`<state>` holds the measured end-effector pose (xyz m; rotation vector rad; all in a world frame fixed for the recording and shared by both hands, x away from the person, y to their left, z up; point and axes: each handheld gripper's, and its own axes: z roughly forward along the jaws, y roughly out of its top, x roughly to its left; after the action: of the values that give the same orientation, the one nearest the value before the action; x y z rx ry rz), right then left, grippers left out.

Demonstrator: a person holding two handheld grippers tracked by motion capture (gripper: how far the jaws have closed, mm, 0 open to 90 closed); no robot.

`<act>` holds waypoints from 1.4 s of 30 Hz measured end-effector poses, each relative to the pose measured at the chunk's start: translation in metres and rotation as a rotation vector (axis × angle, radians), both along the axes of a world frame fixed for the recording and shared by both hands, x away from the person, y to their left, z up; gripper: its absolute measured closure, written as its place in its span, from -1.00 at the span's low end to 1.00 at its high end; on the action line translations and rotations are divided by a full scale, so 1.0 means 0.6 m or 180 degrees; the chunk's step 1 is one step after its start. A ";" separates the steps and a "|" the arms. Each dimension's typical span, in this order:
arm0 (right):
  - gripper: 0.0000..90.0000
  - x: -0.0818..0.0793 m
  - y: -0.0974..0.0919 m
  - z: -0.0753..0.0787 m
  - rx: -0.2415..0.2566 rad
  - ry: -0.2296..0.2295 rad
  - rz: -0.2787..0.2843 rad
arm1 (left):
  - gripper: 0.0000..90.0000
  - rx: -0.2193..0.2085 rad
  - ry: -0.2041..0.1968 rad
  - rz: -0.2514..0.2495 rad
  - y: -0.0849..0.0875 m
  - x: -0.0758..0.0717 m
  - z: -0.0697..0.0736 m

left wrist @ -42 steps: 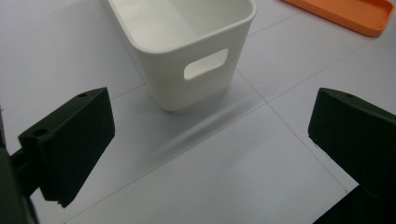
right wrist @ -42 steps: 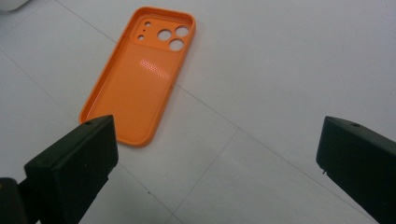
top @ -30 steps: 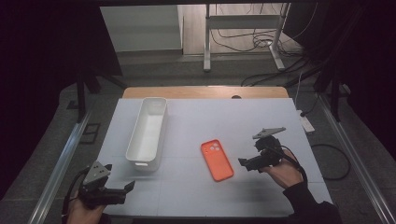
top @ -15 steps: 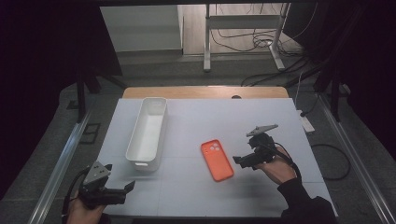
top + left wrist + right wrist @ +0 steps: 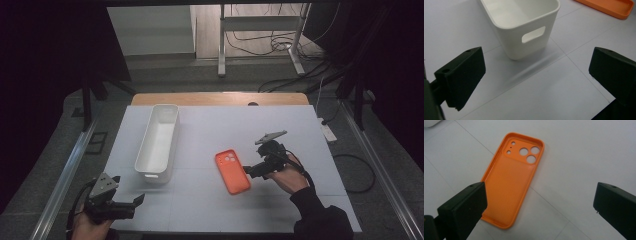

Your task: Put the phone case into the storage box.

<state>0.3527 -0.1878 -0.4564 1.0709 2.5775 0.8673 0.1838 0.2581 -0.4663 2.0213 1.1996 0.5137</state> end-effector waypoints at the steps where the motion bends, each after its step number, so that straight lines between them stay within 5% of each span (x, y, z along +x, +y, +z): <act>1: -1.00 0.001 0.003 0.000 -0.0009 -0.0006 0.0006 | -0.97 0.0001 0.0002 -0.0001 0.000 0.000 0.000; 18: -1.00 0.015 0.047 -0.010 -0.0064 -0.0012 0.0003 | -0.97 -0.0008 -0.0009 -0.0016 0.000 -0.001 0.000; 32: -1.00 0.019 0.047 -0.038 -0.0078 0.0077 -0.0039 | -0.97 -0.0008 -0.0011 -0.0028 0.000 -0.001 0.000; 42: -1.00 0.019 0.047 -0.067 -0.0232 0.0125 -0.0006 | -0.97 0.0002 -0.0014 -0.0035 0.000 -0.001 0.000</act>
<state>0.3643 -0.1596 -0.4968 1.0800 2.6177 0.7528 0.1833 0.2579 -0.4663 2.0252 1.1854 0.5129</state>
